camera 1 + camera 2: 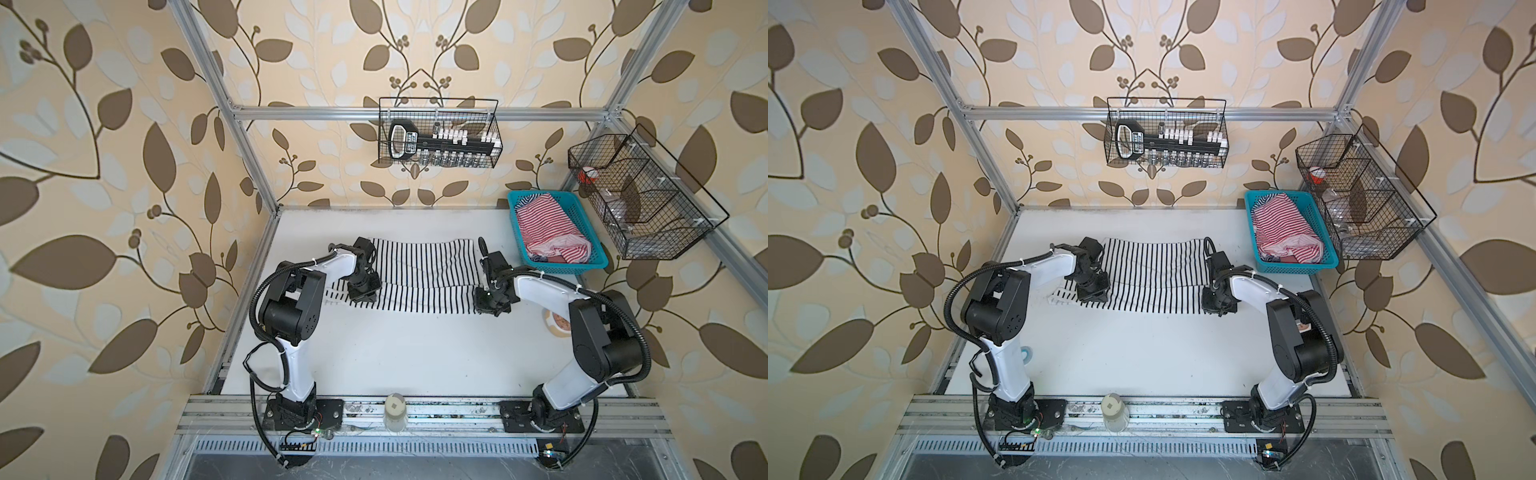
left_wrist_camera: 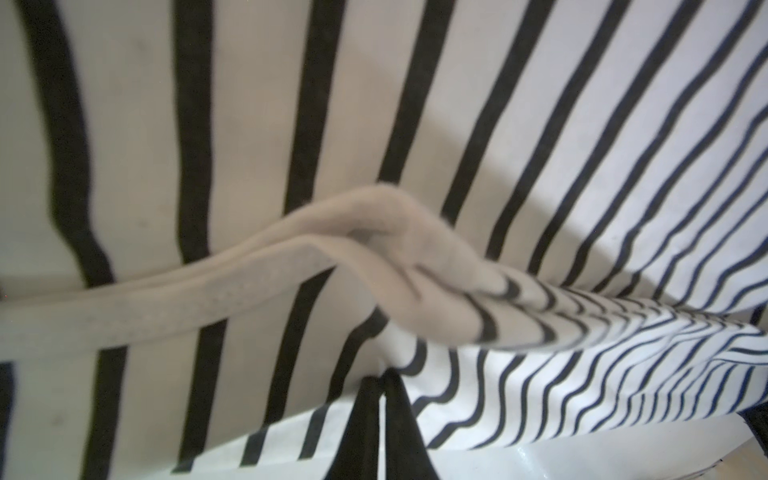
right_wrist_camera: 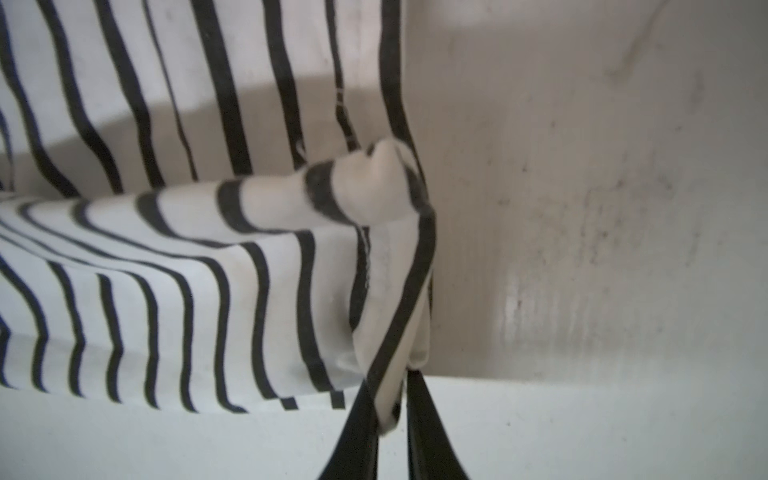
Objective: Fold and stack the tank tops
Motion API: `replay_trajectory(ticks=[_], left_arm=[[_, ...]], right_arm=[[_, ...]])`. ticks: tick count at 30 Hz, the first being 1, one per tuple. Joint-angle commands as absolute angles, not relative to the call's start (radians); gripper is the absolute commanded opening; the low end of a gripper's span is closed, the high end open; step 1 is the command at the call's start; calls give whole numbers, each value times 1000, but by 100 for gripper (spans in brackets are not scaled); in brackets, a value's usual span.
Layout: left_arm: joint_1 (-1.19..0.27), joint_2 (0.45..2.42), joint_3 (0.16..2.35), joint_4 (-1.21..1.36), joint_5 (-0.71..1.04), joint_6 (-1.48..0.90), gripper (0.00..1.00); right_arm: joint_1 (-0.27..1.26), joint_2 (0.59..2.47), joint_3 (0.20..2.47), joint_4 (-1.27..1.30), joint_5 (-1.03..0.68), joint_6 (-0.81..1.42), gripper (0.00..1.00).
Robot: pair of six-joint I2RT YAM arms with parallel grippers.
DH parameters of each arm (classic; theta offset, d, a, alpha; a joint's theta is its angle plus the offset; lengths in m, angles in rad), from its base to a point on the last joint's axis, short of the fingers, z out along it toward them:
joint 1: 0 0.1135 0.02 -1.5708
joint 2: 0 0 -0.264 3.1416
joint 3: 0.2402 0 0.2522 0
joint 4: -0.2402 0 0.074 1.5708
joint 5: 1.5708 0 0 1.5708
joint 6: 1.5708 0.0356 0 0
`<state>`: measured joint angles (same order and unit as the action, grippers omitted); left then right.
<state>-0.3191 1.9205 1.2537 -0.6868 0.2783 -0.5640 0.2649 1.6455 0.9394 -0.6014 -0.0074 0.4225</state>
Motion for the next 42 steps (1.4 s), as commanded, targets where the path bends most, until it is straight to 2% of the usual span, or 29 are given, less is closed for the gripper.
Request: replay_trajectory(ticks=[1, 5, 12, 23, 28, 35, 42], left_arm=[[-318, 1959, 1207, -701, 227, -560, 8], [-316, 1957, 1210, -709, 215, -555, 8], [-305, 1977, 1198, -709, 193, -554, 3], [-287, 1988, 1155, -685, 178, -550, 0], [-287, 1985, 1151, -685, 174, -550, 0], [-287, 1985, 1144, -675, 189, -554, 0], [-288, 1955, 1134, -666, 243, -564, 3]], right_arm=[[270, 1655, 940, -628, 32, 420, 11], [269, 1651, 943, -649, 57, 414, 0], [265, 1632, 943, -688, 99, 390, 0], [234, 1598, 948, -733, 178, 353, 0], [210, 1583, 949, -747, 206, 338, 4], [198, 1574, 955, -765, 231, 322, 16], [186, 1557, 982, -784, 227, 324, 18]])
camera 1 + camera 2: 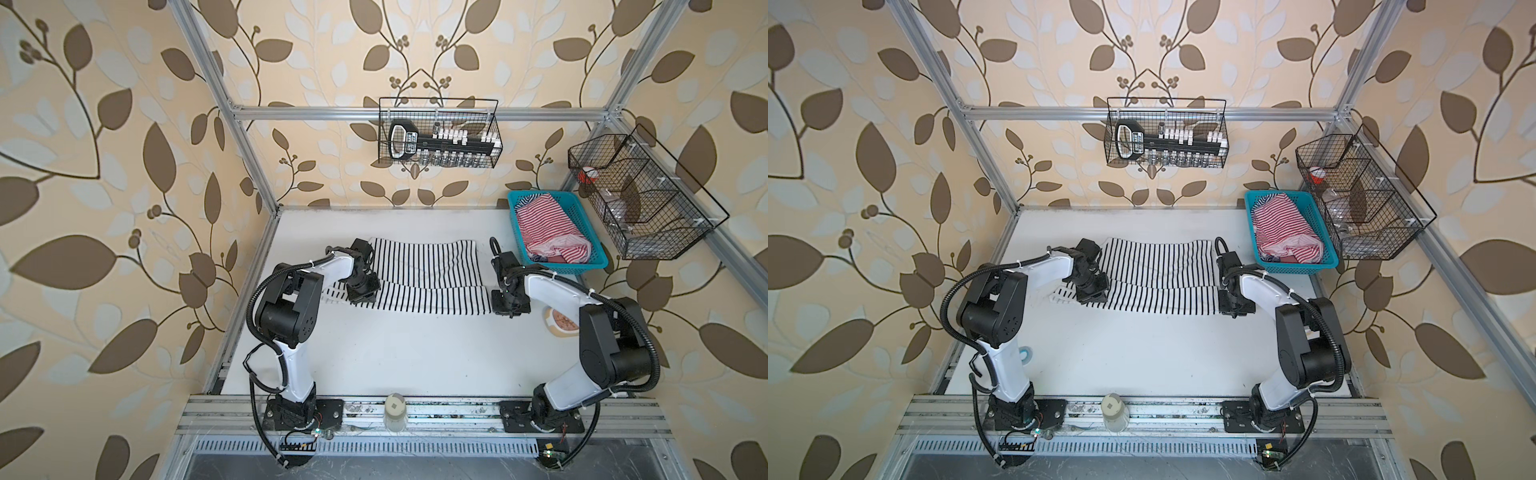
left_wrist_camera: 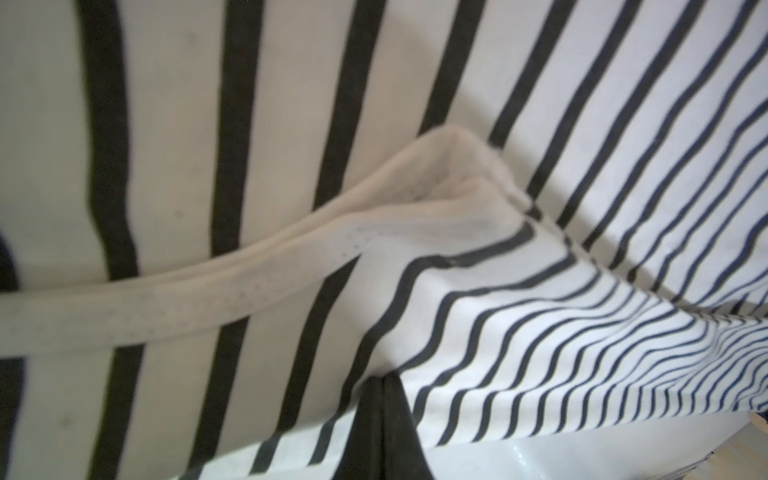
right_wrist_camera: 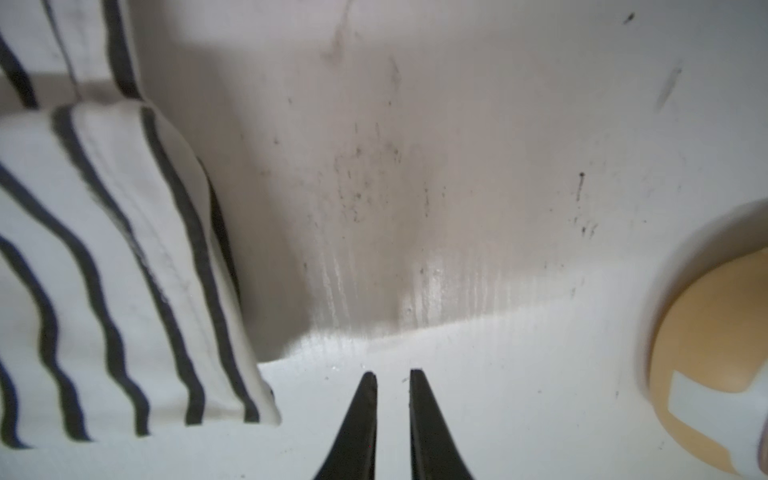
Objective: Fold and stack the tank tops
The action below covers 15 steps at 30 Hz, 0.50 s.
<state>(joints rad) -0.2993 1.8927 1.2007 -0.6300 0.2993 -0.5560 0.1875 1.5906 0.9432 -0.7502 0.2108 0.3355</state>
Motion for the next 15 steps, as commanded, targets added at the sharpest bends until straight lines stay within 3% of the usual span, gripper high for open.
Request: replay_trajectory(ticks=[1, 9, 15], left_arm=[[-290, 1939, 1139, -669, 259, -567, 5], [-301, 1825, 1272, -732, 292, -553, 20], [-301, 1896, 1386, -743, 302, -552, 20]], right_arm=[[187, 1550, 994, -787, 215, 324, 19], [237, 1522, 1102, -746, 67, 337, 26], [262, 1635, 1148, -672, -57, 356, 22]])
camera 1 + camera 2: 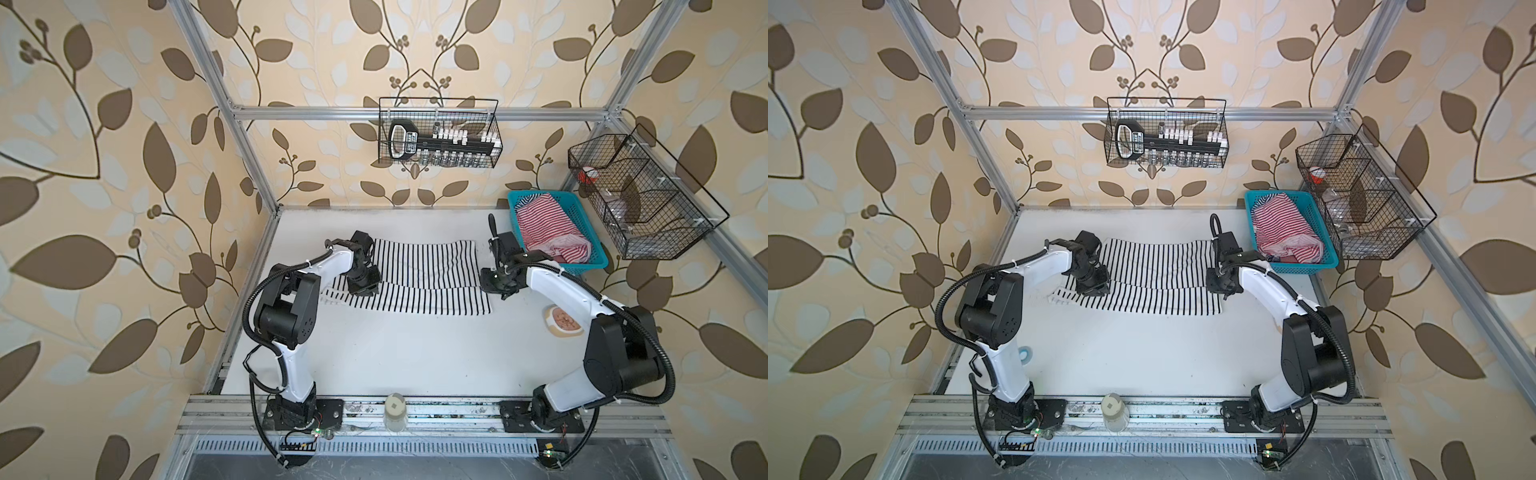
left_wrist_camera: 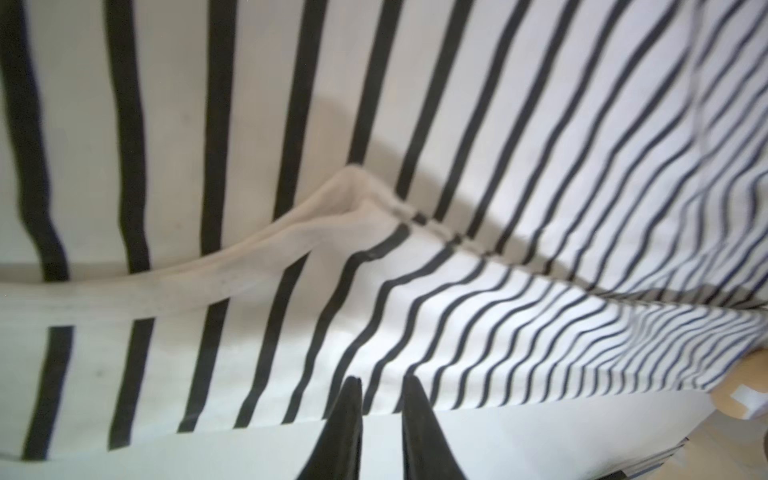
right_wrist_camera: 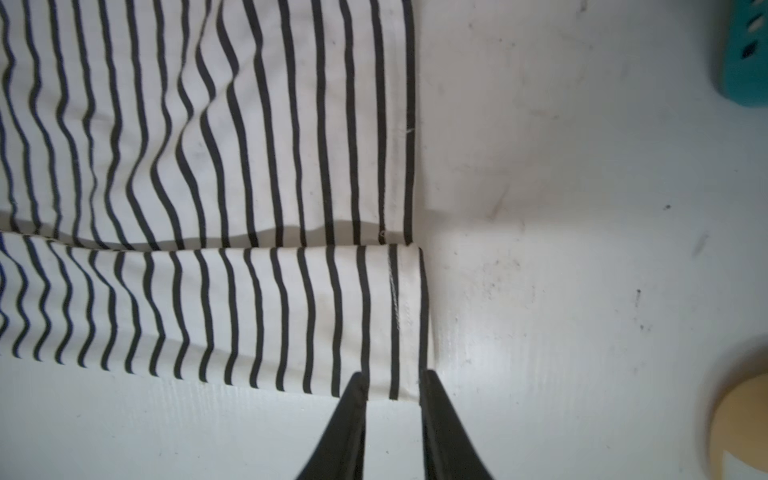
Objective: Fold and stack the tank tops
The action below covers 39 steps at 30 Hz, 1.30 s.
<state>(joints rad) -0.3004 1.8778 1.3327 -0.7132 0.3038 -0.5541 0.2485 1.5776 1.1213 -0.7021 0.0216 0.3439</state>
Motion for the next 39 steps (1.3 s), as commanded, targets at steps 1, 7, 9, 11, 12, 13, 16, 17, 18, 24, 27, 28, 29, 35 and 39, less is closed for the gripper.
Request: replay_trajectory(ticks=[1, 7, 9, 11, 12, 13, 16, 17, 18, 24, 27, 28, 29, 35, 39], left_arm=[[-301, 1910, 1398, -736, 306, -555, 20], [-300, 1998, 1441, -756, 280, -535, 17], [-300, 2024, 1446, -779, 257, -523, 15], [-301, 2032, 1425, -780, 245, -523, 15], [-299, 2031, 1412, -777, 242, -525, 15], [-299, 2025, 1393, -773, 239, -528, 15], [-299, 1998, 1334, -764, 222, -535, 15], [-299, 1987, 1310, -761, 216, -539, 15], [-300, 1976, 1290, -756, 212, -541, 15], [-301, 1916, 1186, -728, 213, -555, 16], [-301, 1896, 1165, -722, 216, -559, 16], [-301, 1894, 1165, -723, 215, -560, 16], [-301, 1890, 1170, -725, 215, -558, 16], [-301, 1871, 1329, -802, 204, -533, 19], [-299, 1867, 1498, -859, 182, -506, 24]], right_arm=[[268, 1657, 1155, -660, -72, 358, 21], [278, 1775, 1170, -618, -101, 371, 18], [279, 1803, 1169, -628, -64, 373, 18], [279, 1824, 1162, -645, -18, 373, 19], [278, 1828, 1154, -651, -4, 377, 19], [279, 1828, 1140, -653, 4, 380, 19], [275, 1812, 1090, -650, 19, 406, 19], [273, 1804, 1071, -647, 17, 416, 20], [273, 1796, 1054, -643, 17, 423, 20], [280, 1735, 919, -607, 11, 471, 20], [293, 1700, 865, -595, 6, 489, 20], [295, 1686, 853, -591, 2, 492, 20], [296, 1676, 847, -590, -3, 494, 20], [292, 1622, 943, -643, -9, 470, 23], [249, 1595, 1079, -667, -43, 427, 25]])
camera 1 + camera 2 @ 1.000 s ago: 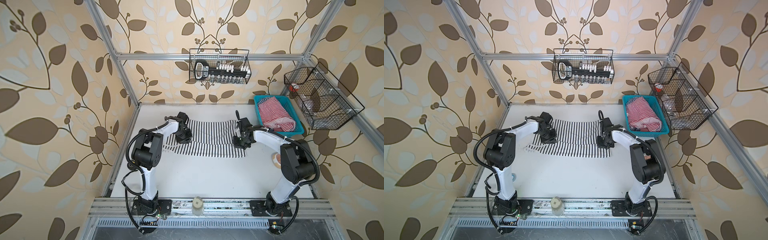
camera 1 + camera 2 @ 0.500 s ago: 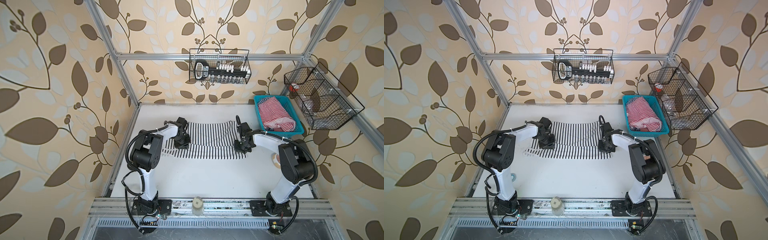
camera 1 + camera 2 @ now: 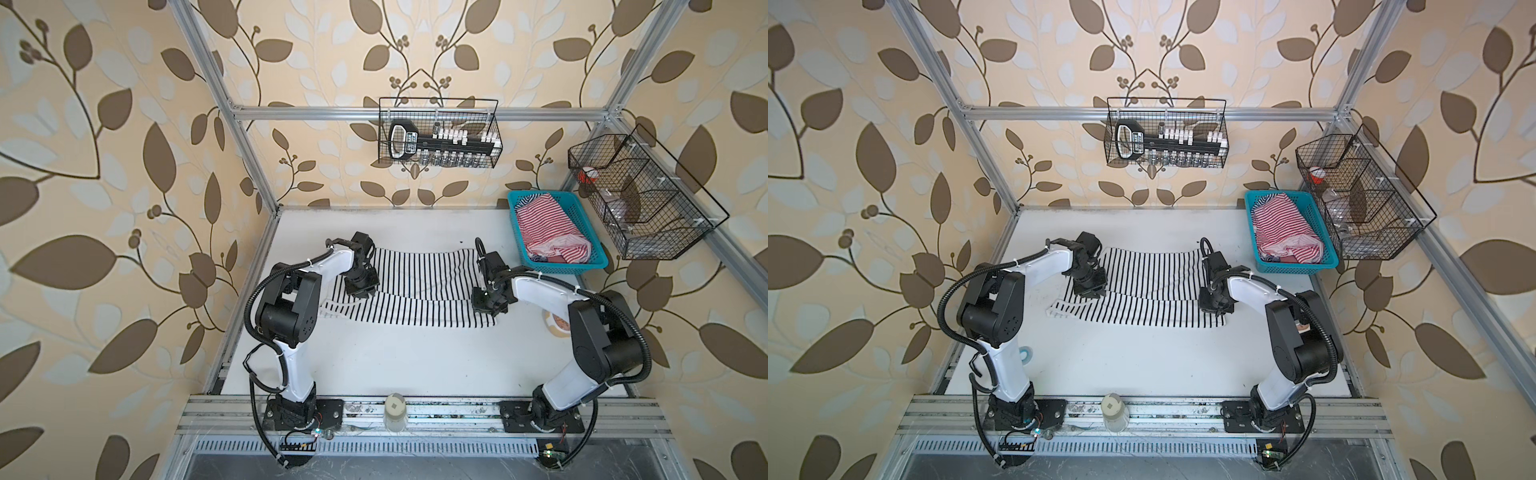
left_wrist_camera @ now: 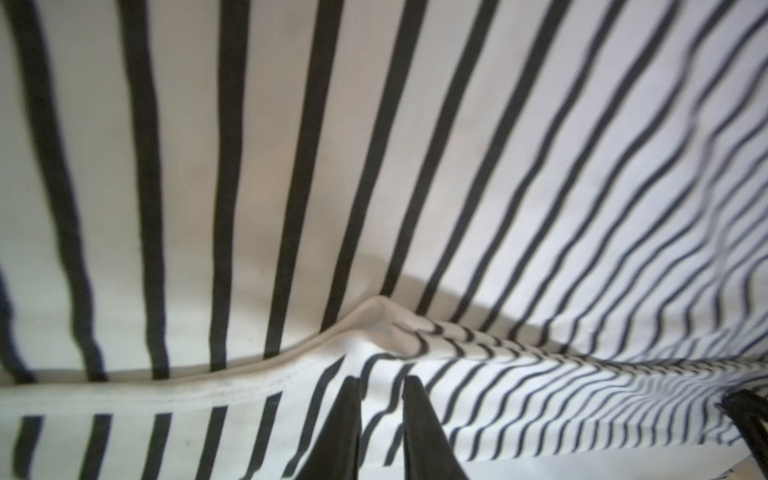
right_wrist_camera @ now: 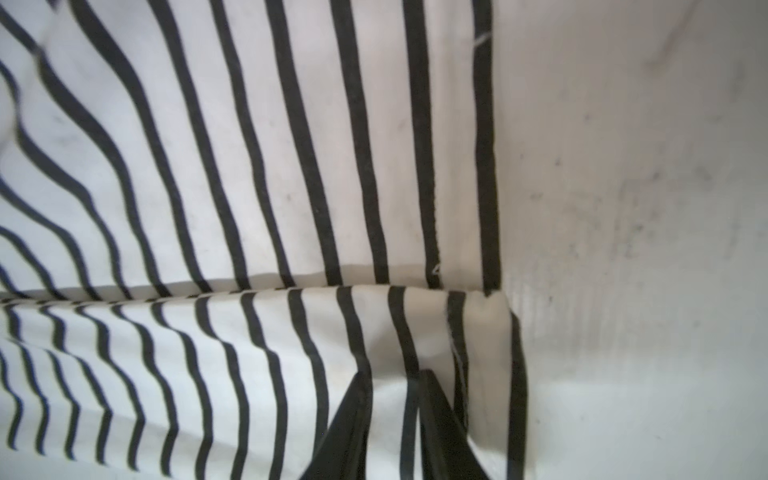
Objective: Fold and stack the tank tops
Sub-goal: 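Move both grippers to the far edge of the folded tank top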
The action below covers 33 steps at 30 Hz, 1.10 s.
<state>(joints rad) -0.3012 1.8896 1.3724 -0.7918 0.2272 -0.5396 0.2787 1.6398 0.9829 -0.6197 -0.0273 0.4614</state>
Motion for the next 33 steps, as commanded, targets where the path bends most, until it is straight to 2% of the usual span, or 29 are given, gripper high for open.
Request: replay_trajectory(ticks=[1, 5, 8, 10, 17, 27, 33], left_arm=[[-298, 1878, 1545, -873, 168, -496, 25], [-277, 1982, 1747, -927, 148, -474, 30], [-257, 2071, 1857, -924, 157, -468, 51], [-245, 2128, 1926, -919, 158, -464, 56], [-193, 2346, 2213, -996, 208, -440, 58], [-144, 2427, 2230, -923, 295, -452, 59], [-143, 2457, 2240, -884, 348, -477, 58]], right_arm=[[232, 1600, 1114, -671, -51, 418, 26], [150, 1661, 1278, -692, -74, 376, 31], [97, 1741, 1376, -704, -104, 341, 33], [72, 1799, 1440, -709, -122, 328, 35], [25, 1974, 1589, -668, -201, 340, 44], [14, 2160, 1720, -622, -298, 389, 45], [13, 2203, 1751, -616, -309, 407, 45]])
